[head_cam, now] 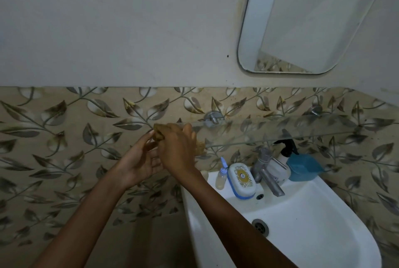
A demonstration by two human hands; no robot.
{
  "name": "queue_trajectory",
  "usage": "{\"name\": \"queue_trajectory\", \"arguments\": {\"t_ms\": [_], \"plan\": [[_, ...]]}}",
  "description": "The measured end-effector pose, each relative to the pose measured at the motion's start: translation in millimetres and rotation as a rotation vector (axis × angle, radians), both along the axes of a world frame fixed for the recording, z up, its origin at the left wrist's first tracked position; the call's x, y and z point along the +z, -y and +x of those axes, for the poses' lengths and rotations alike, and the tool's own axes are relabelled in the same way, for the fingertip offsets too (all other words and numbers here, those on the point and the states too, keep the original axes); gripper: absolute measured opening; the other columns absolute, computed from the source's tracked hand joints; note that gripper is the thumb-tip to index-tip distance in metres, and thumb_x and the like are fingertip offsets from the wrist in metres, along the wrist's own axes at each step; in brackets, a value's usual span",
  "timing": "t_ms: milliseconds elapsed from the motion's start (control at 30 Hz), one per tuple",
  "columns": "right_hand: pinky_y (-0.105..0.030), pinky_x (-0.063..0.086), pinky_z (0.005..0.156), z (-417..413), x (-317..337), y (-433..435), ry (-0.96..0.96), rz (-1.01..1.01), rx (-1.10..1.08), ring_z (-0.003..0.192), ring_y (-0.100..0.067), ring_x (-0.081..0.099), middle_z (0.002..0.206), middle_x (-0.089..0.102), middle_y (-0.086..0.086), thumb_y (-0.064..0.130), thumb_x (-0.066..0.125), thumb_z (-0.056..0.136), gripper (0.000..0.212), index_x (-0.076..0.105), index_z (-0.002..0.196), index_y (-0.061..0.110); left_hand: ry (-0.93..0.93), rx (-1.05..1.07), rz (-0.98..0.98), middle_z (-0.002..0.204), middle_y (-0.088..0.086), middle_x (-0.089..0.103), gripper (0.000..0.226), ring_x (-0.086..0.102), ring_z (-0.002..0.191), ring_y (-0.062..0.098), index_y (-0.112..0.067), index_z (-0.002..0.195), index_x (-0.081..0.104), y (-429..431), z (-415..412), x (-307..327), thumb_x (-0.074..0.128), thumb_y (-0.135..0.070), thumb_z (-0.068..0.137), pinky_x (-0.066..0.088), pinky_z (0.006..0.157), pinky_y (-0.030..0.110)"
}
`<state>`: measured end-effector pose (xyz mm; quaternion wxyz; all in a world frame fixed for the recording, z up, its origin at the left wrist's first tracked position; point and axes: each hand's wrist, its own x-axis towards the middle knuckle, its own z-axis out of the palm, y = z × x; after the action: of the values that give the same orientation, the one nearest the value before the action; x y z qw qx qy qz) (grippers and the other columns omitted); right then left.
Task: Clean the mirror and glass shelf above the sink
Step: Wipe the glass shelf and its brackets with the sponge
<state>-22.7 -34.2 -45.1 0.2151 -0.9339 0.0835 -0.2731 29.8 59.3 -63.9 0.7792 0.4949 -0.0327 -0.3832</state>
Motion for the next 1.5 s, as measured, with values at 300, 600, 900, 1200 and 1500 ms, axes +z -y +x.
{"name": "queue_trajectory", "arguments": {"t_ms": [300, 600, 900, 1200, 1500], "plan": [[-0.010, 0.045, 0.089, -66, -26, 26, 0.236, 0.561, 0.300, 0.101, -0.007, 0.060, 0.111, 0.068, -0.011, 0.003, 0.052, 0.080, 0.036, 0.065, 0.114, 0.006, 0.024, 0.012, 0.010, 0.110, 0.019, 0.069, 0.038, 0.070, 0.089, 0.026, -0.003, 0.114, 0.063, -19, -27, -30, 0.063, -0.014, 0.077, 0.060, 0.071, 0.039], [-0.038, 0.051, 0.093, -127, -70, 114, -0.208, 1.757, 0.092, 0.111, -0.028, 0.064, 0.119, 0.067, -0.015, 0.052, 0.061, 0.075, 0.056, 0.066, 0.115, 0.013, 0.002, -0.331, -0.044, 0.112, 0.016, 0.069, 0.031, 0.066, 0.103, 0.025, -0.003, 0.108, 0.067, 49, -73, -43, 0.064, -0.009, 0.078, 0.058, 0.083, 0.032], [-0.029, 0.056, 0.057, -187, -83, 197, -0.234, 1.431, -0.248, 0.083, -0.024, 0.067, 0.093, 0.069, -0.007, 0.020, 0.068, 0.079, 0.033, 0.061, 0.110, 0.011, 0.354, -0.404, 0.329, 0.111, 0.002, 0.062, 0.032, 0.060, 0.096, 0.015, -0.015, 0.126, 0.051, 172, -111, -50, 0.048, -0.025, 0.096, 0.053, 0.067, 0.018], [-0.035, 0.049, 0.065, -206, -86, 339, 0.095, 1.275, -0.637, 0.073, -0.028, 0.059, 0.083, 0.061, -0.014, -0.002, 0.050, 0.086, 0.011, 0.059, 0.089, 0.004, 0.450, -0.545, 0.179, 0.125, 0.007, 0.049, 0.054, 0.057, 0.102, 0.020, -0.022, 0.136, 0.030, 306, -150, -62, 0.057, -0.012, 0.090, 0.053, 0.078, 0.029], [-0.014, 0.050, 0.053, -137, -88, 440, 0.082, 0.751, -0.693, 0.077, -0.023, 0.058, 0.099, 0.062, -0.016, -0.015, 0.045, 0.079, 0.036, 0.063, 0.106, 0.000, 0.546, -0.434, 0.181, 0.126, 0.015, 0.056, 0.032, 0.054, 0.095, 0.018, -0.007, 0.126, 0.050, 426, -131, -82, 0.042, -0.009, 0.095, 0.047, 0.064, 0.015]]}}
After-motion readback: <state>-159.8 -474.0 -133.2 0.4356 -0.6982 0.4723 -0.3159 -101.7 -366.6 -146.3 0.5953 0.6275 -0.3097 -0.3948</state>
